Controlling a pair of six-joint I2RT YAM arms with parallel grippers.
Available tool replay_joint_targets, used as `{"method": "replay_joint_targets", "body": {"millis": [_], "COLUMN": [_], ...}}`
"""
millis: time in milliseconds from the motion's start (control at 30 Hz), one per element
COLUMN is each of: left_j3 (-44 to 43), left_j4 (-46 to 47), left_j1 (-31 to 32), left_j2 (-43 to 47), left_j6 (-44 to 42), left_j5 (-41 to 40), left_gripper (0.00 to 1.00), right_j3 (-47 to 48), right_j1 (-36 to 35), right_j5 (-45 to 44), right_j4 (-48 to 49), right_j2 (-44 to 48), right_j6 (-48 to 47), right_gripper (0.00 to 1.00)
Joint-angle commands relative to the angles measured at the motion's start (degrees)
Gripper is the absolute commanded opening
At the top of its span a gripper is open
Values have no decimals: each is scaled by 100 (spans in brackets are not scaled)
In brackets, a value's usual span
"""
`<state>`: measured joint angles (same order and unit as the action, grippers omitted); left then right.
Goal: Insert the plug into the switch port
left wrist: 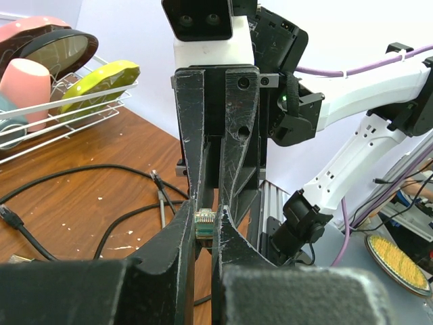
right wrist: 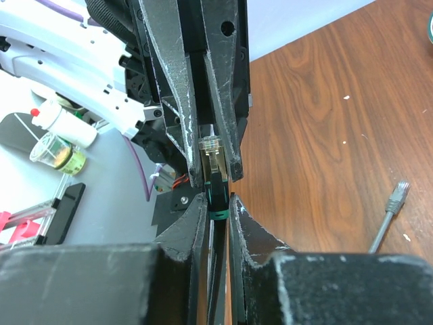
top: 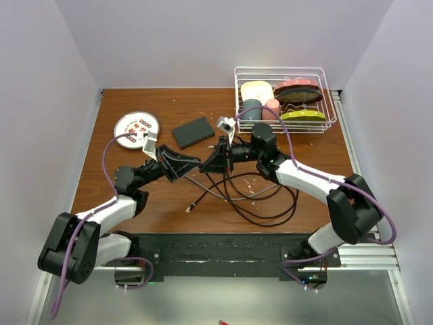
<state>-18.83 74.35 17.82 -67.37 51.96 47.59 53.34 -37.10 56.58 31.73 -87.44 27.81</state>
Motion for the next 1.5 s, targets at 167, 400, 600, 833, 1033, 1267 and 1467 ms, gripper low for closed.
{"method": "replay_joint_targets", "body": {"millis": [167,400,600,833,1033,1267,1467], "left_j3": [20,-156,-779,-1710,-2448,-3652,-5699], "left_j4": [1293,-187,-3235,-5359,-6098,-6537,-7829], "left_j1": [46,46,46,46,46,46,37], "left_j2": [163,531,1304,1368,683,-898,-2972], "left_j6": [-37,-818,-2233,-2990,-3307,-3719,-4158], "left_j5": [74,-74,-1628,-4002,-4742,-4942,-5173], "left_gripper": [0,82,100,100,100,100,100], "right_j3": [80,141,273,396,502,730,722], "right_j1": [-8,-16,-16,-25,-165,-605,-640], "right_j5": [-270,-612,-1385,-3902,-5647,-7907,-8040], "right_j4": [88,-509,-1449,-2477,-3155,-3901,-4008], "right_j2": [122,262,473,825,1044,852,711], "right_j6": [58,-329,-900,-1278,-1331,-1506,-1516], "right_gripper": [1,0,0,0,0,0,0]}}
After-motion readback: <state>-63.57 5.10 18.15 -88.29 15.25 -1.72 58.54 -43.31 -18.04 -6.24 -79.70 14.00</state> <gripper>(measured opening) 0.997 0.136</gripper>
